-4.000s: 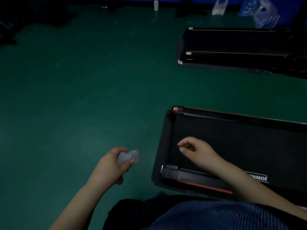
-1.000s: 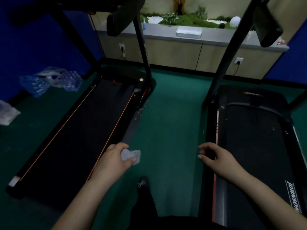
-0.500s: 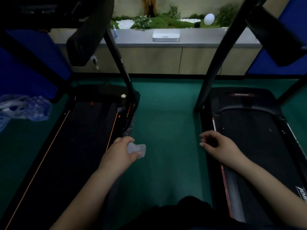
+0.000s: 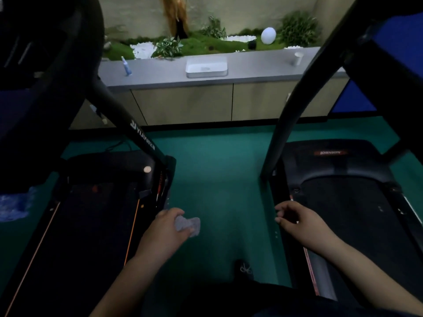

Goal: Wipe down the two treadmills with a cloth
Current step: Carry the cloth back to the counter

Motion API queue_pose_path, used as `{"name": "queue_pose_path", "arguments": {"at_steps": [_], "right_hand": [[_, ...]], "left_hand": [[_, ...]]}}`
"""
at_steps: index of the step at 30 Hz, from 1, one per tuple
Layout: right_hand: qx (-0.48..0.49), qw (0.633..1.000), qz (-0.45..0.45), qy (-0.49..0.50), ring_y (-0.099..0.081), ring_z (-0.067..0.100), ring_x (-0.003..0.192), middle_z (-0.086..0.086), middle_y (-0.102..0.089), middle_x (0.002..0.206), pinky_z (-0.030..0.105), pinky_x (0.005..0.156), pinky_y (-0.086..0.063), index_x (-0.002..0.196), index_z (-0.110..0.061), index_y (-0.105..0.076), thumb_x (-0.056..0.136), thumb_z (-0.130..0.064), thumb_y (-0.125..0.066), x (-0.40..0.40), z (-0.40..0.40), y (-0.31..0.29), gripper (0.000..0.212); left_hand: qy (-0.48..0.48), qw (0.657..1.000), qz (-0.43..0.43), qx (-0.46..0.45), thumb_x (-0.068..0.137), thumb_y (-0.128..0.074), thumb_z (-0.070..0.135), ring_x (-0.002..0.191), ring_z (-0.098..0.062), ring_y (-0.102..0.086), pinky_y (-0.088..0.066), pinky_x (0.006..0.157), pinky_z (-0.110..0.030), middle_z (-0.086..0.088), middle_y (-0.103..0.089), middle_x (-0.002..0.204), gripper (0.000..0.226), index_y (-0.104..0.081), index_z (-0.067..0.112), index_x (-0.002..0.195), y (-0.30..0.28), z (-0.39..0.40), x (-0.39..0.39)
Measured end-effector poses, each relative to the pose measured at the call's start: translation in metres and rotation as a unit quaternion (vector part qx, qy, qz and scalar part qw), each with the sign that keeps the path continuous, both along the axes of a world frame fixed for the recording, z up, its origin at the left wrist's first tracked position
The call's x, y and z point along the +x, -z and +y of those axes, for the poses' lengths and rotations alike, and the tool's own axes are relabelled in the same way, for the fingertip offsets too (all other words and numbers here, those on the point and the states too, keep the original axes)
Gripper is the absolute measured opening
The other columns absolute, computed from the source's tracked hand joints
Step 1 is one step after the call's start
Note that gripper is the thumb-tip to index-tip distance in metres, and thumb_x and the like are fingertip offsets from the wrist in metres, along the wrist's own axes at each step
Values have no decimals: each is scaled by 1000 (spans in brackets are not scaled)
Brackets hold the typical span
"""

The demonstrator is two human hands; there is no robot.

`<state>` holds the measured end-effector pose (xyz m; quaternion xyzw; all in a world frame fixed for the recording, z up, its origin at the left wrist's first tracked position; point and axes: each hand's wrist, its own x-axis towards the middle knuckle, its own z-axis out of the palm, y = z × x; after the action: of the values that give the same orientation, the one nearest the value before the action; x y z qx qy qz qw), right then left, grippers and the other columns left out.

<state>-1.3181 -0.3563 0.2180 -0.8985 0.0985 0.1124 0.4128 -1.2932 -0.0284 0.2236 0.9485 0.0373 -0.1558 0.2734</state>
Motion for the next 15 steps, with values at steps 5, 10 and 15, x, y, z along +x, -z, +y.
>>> {"name": "queue_pose_path", "arguments": {"at_steps": [5,10,15], "right_hand": [[-7,1000,1,-22,-65,12,85,-7,-66,88,24,82,-48,97,-25,-62,81,-18,-73,104,-14,-11,20],[2,1000,-2,-22,-64,11,86,-4,-67,91,13,77,-43,98,-23,-63,82,-17,-72,196,-7,-15,19],[-7,1000,10,-26,-64,9,81,-9,-67,88,9,73,-42,88,-30,-60,81,-15,-73,286,14,-1,21]], "left_hand": [[-16,999,-32,-9,79,-73,35,105,-19,-55,-43,85,-26,-3,-53,119,49,-57,22,124,-14,-21,99],[-17,1000,-8,-6,76,-74,41,104,-17,-54,-42,84,-25,0,-52,116,52,-57,25,122,-8,-15,179],[3,1000,19,5,77,-73,41,106,-18,-56,-45,85,-28,0,-51,117,52,-55,25,123,10,7,272]]}}
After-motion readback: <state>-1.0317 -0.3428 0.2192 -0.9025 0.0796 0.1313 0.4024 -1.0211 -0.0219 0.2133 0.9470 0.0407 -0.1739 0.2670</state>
